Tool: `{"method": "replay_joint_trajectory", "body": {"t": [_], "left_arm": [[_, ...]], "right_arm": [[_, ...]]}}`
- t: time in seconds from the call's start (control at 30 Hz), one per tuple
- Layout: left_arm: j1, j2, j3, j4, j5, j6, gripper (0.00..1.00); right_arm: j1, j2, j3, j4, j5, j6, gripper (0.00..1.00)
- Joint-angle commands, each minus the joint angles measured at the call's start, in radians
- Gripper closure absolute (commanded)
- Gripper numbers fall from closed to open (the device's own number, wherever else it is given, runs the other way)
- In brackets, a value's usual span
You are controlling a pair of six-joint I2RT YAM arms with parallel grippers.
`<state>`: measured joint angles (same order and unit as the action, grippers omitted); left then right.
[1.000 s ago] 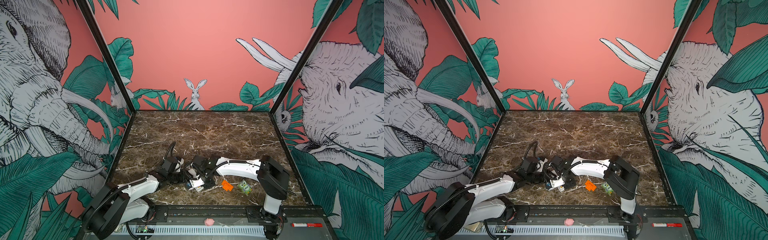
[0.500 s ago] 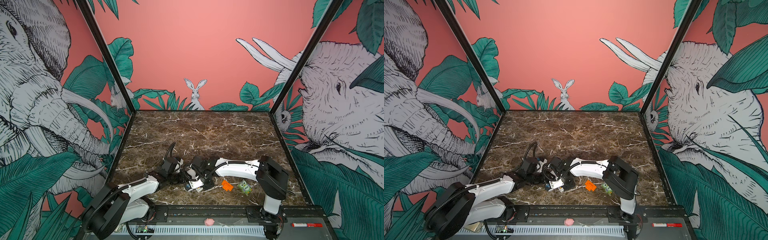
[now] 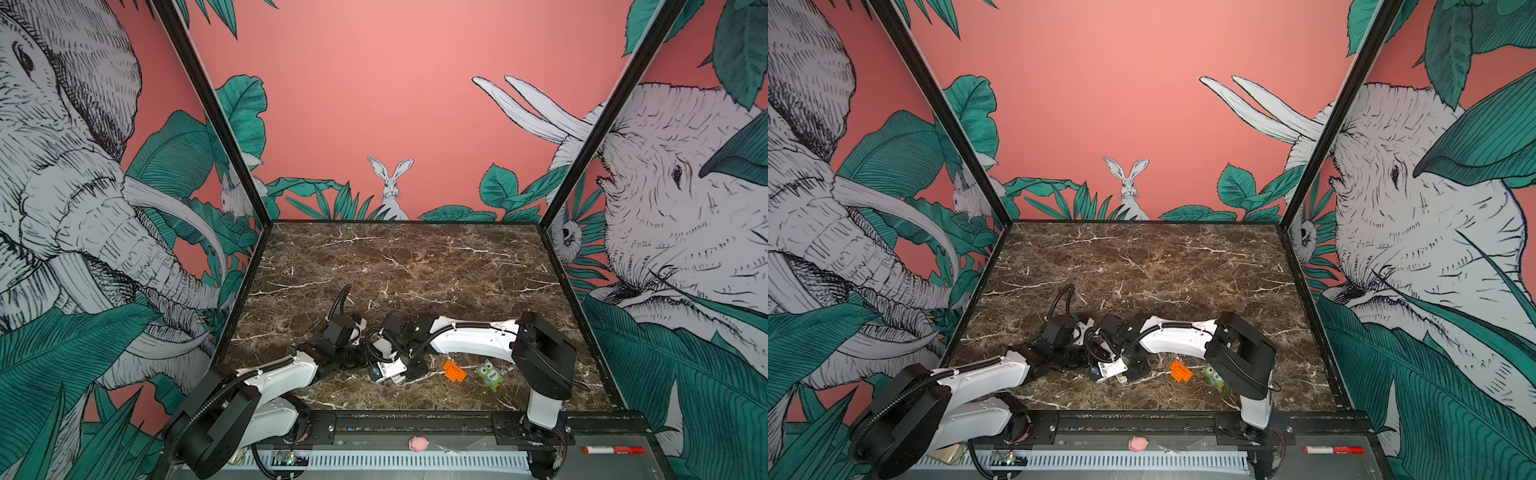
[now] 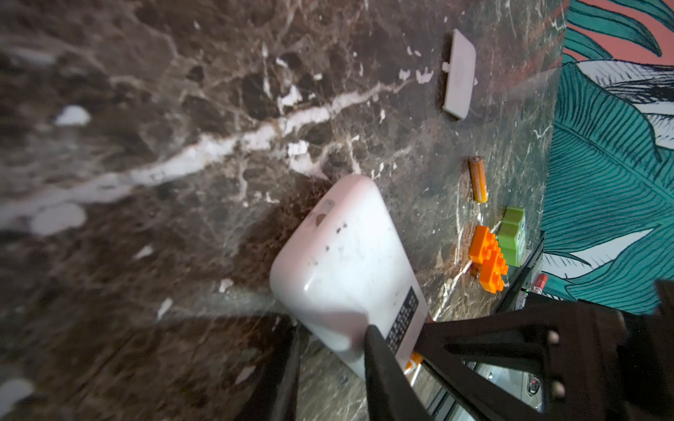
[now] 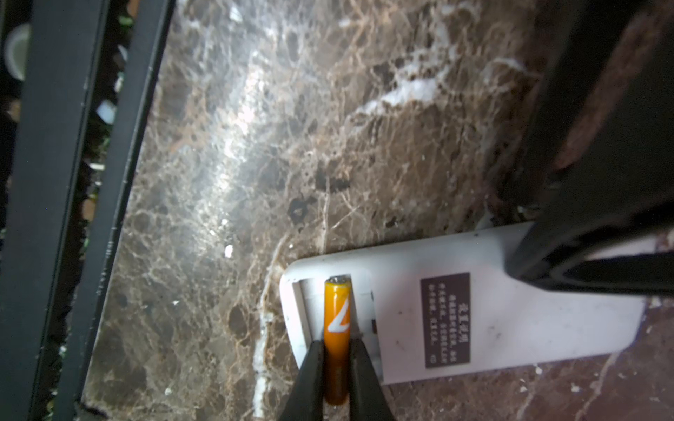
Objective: Load the batteries into the remote control
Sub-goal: 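Lower the orange battery into the slot and release it from the right gripper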
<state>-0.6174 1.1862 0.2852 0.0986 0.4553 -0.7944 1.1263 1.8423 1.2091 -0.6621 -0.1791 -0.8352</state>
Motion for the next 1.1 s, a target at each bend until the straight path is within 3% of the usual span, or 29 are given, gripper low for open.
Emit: {"method": "replay_joint_trajectory", "body": {"t": [0.0,0.5,1.07], "left_arm": [[-0.004,0.006,-0.027,-0.033,-0.015,-0.010,0.68],[-0.004,-0.015,-0.034,-0.039,-0.020,-0.016,0.69],[-0.004,-0.025,-0.040,-0.040,-0.021,-0.019,0.70]], "right_arm": [[0.006,0.002,0.012,0.007,0.015,0.004,0.82],[0.008,-0.037,-0.007,0.029,0.035,0.028,0.75],[0.008,-0.086,-0.036,0.051,0.064,0.069,0.74]]}}
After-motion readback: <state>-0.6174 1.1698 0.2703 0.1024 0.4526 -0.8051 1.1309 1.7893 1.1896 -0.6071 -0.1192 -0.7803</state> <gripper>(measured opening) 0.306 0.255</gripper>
